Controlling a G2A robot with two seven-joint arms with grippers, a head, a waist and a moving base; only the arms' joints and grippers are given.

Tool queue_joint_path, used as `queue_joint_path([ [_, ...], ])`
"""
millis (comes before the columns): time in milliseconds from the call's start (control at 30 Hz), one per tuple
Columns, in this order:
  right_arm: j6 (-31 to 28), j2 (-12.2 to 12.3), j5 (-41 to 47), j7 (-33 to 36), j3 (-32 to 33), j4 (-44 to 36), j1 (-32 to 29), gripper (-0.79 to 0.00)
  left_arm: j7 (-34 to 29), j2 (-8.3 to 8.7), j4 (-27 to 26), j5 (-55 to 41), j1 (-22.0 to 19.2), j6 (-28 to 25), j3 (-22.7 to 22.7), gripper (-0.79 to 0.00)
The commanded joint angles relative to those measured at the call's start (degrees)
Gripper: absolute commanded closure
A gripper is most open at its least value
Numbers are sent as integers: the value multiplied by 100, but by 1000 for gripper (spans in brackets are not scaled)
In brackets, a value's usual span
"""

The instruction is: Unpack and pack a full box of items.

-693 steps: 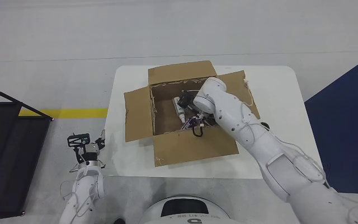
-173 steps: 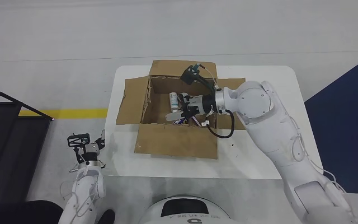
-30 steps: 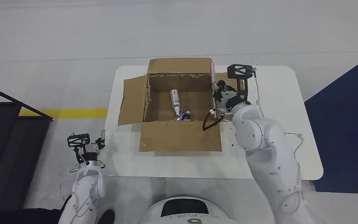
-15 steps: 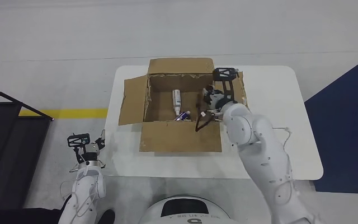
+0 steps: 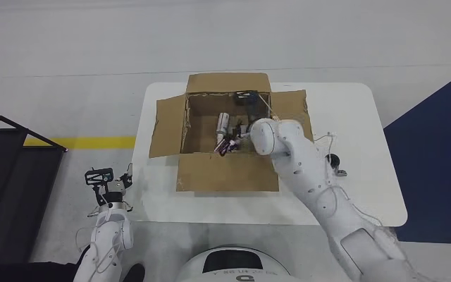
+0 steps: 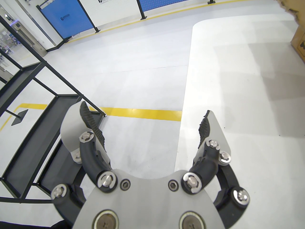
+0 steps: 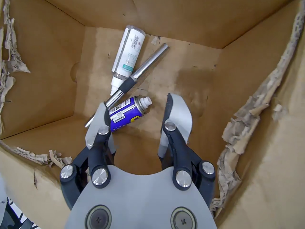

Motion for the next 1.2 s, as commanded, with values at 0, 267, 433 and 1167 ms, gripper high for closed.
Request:
queue_joint_path([
  [0,98,-64,-49,-15,-203,221,139,-643,0,0,0,0,0,0,0,-785],
  [267,302,-411,258,-92,-862,1383,726,-585,0,0,0,0,0,0,0,-785],
  [433,452,-568,435,-146,-1000,1920,967,-643,0,0,0,0,0,0,0,-785],
  [1167,593,-887,644,684,-1098,3081,1411,-339,0,0,0,0,0,0,0,-785],
])
